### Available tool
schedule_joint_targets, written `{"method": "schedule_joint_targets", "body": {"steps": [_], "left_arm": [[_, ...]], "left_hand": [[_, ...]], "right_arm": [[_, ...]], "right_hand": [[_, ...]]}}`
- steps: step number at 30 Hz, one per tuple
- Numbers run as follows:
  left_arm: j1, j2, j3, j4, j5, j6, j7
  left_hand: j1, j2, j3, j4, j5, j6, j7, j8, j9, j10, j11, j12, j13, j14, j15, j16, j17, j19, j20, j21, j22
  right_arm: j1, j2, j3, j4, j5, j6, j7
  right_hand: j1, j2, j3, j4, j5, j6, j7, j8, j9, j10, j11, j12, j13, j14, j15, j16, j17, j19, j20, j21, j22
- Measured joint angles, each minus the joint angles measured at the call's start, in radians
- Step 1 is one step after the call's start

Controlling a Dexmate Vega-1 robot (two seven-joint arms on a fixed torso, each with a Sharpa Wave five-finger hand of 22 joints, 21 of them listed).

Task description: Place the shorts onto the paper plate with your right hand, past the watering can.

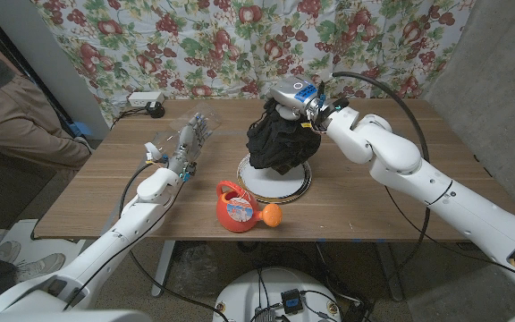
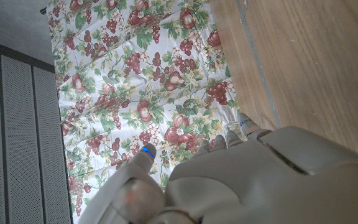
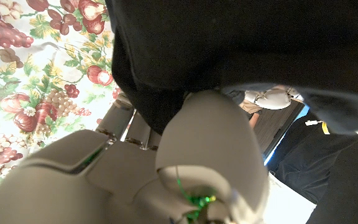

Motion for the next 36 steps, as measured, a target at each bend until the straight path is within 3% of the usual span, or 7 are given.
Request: {"method": "schedule_joint_targets", "body": {"steps": [25,36], "left_arm": [[0.021,0.013,-0.008,-0.022,-0.004,0.0,0.009],[0.022,0.014,-0.009,-0.022,-0.005,0.002,0.009]], "left_hand": [[0.004,0.004,0.0,0.0,0.0,0.0,0.0,0.0,0.0,0.0,0.0,0.0,0.0,0.0,0.0,0.0,0.0,0.0,0.0,-0.008,0.0],[0.004,0.004,0.0,0.0,0.0,0.0,0.0,0.0,0.0,0.0,0.0,0.0,0.0,0.0,0.0,0.0,0.0,0.005,0.005,-0.008,0.0]], "right_arm": [[-0.014,0.019,-0.014,0.027,0.001,0.022,0.009],[-0.013,0.03,-0.028,0.058,0.007,0.027,-0.007]], "right_hand": [[0.0,0.0,0.005,0.005,-0.002,0.001,0.001,-0.019,-0.004,0.0,0.0,-0.015,0.005,0.0,0.0,0.003,0.016,-0.012,0.005,0.022,-0.009],[0.0,0.0,0.005,0.005,0.002,-0.01,-0.017,-0.03,-0.005,-0.002,-0.003,-0.02,0.01,0.002,-0.002,0.003,0.022,-0.033,0.001,0.034,-0.011]]}}
